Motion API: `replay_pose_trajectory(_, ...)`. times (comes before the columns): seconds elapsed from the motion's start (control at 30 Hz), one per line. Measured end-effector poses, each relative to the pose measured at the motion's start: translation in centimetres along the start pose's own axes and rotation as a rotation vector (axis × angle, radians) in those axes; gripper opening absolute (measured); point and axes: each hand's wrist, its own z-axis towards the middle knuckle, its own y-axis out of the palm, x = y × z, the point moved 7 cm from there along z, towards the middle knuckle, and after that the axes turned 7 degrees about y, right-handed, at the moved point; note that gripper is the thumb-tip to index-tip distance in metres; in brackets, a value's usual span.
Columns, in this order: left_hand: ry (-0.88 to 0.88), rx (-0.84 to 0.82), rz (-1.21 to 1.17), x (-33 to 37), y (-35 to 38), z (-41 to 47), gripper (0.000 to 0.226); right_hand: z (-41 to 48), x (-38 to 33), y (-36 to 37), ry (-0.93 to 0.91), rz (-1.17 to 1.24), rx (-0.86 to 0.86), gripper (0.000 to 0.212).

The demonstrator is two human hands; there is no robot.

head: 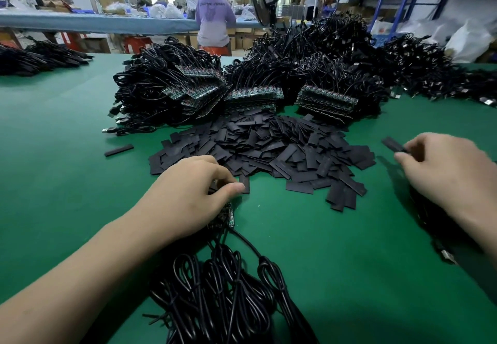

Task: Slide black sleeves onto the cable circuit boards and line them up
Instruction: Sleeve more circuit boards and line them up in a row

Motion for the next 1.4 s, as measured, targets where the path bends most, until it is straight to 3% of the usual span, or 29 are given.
replay_pose_trajectory(0.07, 0.005, -0.08, 0.042, -0.3, -0.1, 0.0, 0.036, -0.1, -0.3, -0.1, -0.044, -0.1, 0.047, 0.034)
replay_pose_trajectory(0.13, 0.007, -0.129, 0.046, -0.5, -0.4, -0.1, 0.036, -1.2, -1.9, 0.0, -0.153, -0.086, 0.086, 0.026)
replay_pose_trajectory(0.2, 0.006, -0.174, 0.026, -0.5, -0.9, -0.2, 0.041, -2.2, -3.2, 1.3, -0.227, -0.119, -0.002, 0.012)
replay_pose_trajectory(0.3, -0.002, -0.264, 0.015, -0.7, -1.2, -0.4, 0.042, -2.4, -3.1, 3.0, -0.187, -0.23, -0.182, 0.01)
replay_pose_trajectory(0.37, -0.017, -0.282, -0.033, -0.9, -1.1, -0.5, 0.028, -2.4, -3.4, 2.6, -0.205, -0.213, -0.145, 0.009)
replay_pose_trajectory(0.47, -0.037, -0.258, -0.225, -0.7, -1.0, -0.2, 0.014, -4.7, -6.5, 1.5, -0.372, 0.126, -0.095, 0.009)
replay_pose_trajectory(0.57, -0.028, -0.233, -0.552, 0.1, -0.8, 0.1, 0.016, -8.2, -10.5, 1.6, -0.494, 0.455, -0.29, 0.012)
replay_pose_trajectory(0.7, 0.001, -0.145, -0.844, 1.0, -0.1, 0.1, 0.019, -11.3, -13.6, 2.4, -0.549, 0.663, -0.603, 0.026)
replay_pose_trajectory(0.9, 0.038, -0.122, -0.867, 1.3, 0.3, 0.1, 0.018, -12.0, -15.0, 2.7, -0.539, 0.799, -0.712, 0.034)
replay_pose_trajectory(1.1, 0.106, -0.169, -0.658, 2.0, 0.8, -0.2, 0.024, -12.5, -14.5, 3.6, -0.514, 0.787, -0.704, 0.039)
replay_pose_trajectory(1.4, 0.12, -0.172, -0.914, 2.6, 0.9, -0.3, 0.012, -13.4, -14.7, 4.5, -0.377, 1.142, -0.974, 0.034)
